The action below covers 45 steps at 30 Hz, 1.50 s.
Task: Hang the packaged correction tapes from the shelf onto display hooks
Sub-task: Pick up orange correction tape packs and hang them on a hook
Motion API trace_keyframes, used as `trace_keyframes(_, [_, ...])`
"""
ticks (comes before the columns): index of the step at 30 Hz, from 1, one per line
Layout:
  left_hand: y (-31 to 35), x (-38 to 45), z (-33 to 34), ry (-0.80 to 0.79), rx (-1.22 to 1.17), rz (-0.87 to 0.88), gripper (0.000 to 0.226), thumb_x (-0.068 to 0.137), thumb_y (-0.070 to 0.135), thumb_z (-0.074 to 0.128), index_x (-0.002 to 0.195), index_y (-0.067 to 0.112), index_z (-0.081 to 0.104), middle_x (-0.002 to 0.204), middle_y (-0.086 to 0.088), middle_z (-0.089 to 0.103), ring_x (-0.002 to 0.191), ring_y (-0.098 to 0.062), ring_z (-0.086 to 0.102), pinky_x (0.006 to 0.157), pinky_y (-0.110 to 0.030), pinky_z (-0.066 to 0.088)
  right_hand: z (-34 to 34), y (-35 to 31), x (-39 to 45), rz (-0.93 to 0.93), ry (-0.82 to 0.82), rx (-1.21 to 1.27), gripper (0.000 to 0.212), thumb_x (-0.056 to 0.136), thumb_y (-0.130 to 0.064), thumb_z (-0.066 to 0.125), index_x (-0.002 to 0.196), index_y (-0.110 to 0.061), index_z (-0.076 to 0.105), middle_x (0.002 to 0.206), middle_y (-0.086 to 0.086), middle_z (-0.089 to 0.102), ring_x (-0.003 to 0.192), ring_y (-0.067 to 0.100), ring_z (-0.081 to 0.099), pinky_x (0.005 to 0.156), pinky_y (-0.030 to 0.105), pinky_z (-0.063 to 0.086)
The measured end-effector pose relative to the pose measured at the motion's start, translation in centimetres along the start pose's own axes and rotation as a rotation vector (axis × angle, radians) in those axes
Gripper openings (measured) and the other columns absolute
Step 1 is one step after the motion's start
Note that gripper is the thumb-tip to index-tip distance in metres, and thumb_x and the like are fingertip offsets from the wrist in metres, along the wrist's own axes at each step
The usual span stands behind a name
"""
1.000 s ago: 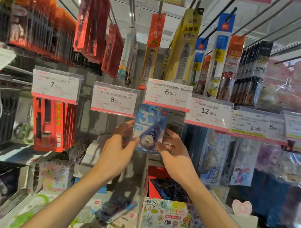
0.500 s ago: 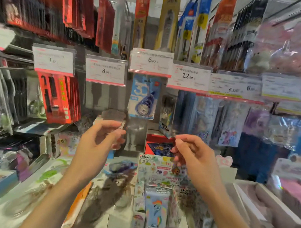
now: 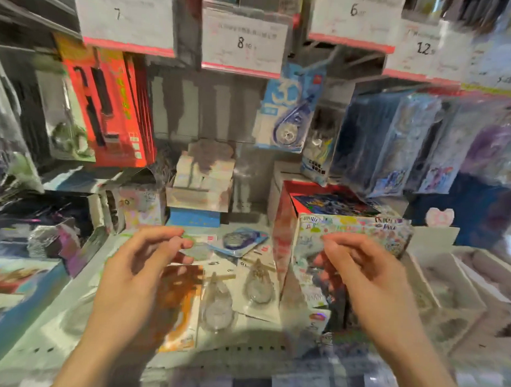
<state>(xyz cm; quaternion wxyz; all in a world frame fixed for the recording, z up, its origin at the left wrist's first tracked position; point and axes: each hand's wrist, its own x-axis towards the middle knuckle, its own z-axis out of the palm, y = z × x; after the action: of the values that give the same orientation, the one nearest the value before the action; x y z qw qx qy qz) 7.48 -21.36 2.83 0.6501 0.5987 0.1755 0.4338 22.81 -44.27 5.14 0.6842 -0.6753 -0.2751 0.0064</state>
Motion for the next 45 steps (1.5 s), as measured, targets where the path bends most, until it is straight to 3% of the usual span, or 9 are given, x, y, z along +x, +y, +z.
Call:
trace_keyframes(8, [-1.4,5.5,-9.6,-0.087,0.168,-0.038,0.011,0.096,0.008,0.063,0.097,0.014,0.073,0.088,-0.001,0.08,0.07,-0.008,0.074,0.061,-0.013,0.056,8.9,-1.1,-0.8,-0.141,0.006,-0.206,0.011,0.096,-0.017,0.069,0.09,-0.024,0.077,0.08,-0.005,0.077,0.067,-0.001,0.067,0.064,0.006,0.048])
trace_keyframes(14, [-3.7,7.4,-11.4,-0.186,0.347,-0.149,0.012,0.092,0.013,0.072,0.09,0.025,0.071,0.075,0.009,0.077,0.059,0.0,0.067,0.055,-0.01,0.052,13.5,2.0,-0.7,0.003,-0.035,-0.293,0.012,0.095,-0.017,0.069,0.089,-0.025,0.076,0.083,0.008,0.073,0.068,0.007,0.061,0.064,0.017,0.049])
trace_keyframes(18, [-5.3,7.3,-11.2,-0.299,0.664,-0.117,0.02,0.087,0.027,0.074,0.104,0.034,0.064,0.086,0.012,0.07,0.074,-0.005,0.064,0.081,-0.031,0.055,16.0,5.1,-0.5,0.066,-0.185,-0.566,0.009,0.096,-0.026,0.068,0.093,-0.03,0.075,0.09,-0.011,0.076,0.076,0.0,0.067,0.074,0.022,0.054])
trace_keyframes(24, [-5.1,7.0,-10.2,-0.516,0.952,-0.107,0.035,0.095,0.042,0.061,0.129,0.039,0.052,0.097,0.023,0.057,0.087,0.0,0.051,0.071,0.001,0.035,17.2,7.8,-0.6,0.134,-0.383,-0.683,0.026,0.088,-0.053,0.072,0.109,-0.038,0.072,0.103,-0.019,0.069,0.088,0.0,0.065,0.082,0.017,0.051])
trace_keyframes(30, [-5.7,7.4,-9.5,-0.455,0.594,-0.23,0.042,0.084,0.022,0.08,0.122,0.031,0.062,0.082,0.011,0.065,0.064,0.004,0.061,0.062,-0.008,0.044,17.0,8.9,-0.6,0.169,-0.368,-0.575,0.02,0.087,-0.046,0.076,0.106,-0.042,0.069,0.091,-0.015,0.069,0.07,-0.003,0.062,0.062,0.011,0.045])
trace_keyframes(35, [-6.2,8.1,-9.2,-0.325,0.386,-0.289,0.051,0.075,0.015,0.089,0.112,0.042,0.066,0.096,0.009,0.079,0.086,-0.012,0.078,0.076,-0.031,0.063,16.9,8.4,-0.1,0.191,-0.319,-0.412,0.037,0.082,-0.052,0.078,0.113,-0.055,0.058,0.102,-0.013,0.068,0.079,-0.002,0.064,0.07,0.011,0.049])
trace_keyframes(37, [-6.1,8.4,-9.1,-0.289,0.296,-0.32,0.05,0.077,0.006,0.087,0.111,0.038,0.069,0.099,0.001,0.079,0.088,-0.018,0.079,0.077,-0.038,0.065,16.9,7.9,0.4,0.24,-0.343,-0.311,0.056,0.08,-0.052,0.077,0.131,-0.045,0.055,0.106,-0.007,0.071,0.082,0.004,0.068,0.074,0.011,0.051])
trace_keyframes(40, [-5.9,8.9,-8.9,-0.255,0.156,-0.314,0.042,0.081,-0.001,0.082,0.111,0.026,0.072,0.097,-0.004,0.078,0.079,-0.018,0.078,0.065,-0.03,0.064,17.3,7.2,1.1,0.287,-0.375,-0.109,0.063,0.082,-0.034,0.077,0.139,-0.023,0.054,0.086,-0.01,0.074,0.079,0.004,0.07,0.079,0.014,0.052])
trace_keyframes(45, [-5.7,9.2,-8.7,-0.3,0.075,-0.294,0.029,0.087,0.002,0.075,0.114,0.014,0.071,0.089,-0.003,0.078,0.062,-0.003,0.07,0.056,-0.014,0.052,18.7,6.8,2.2,0.289,-0.246,0.058,0.042,0.088,-0.013,0.077,0.126,-0.022,0.063,0.081,-0.003,0.078,0.083,0.007,0.077,0.071,0.011,0.054])
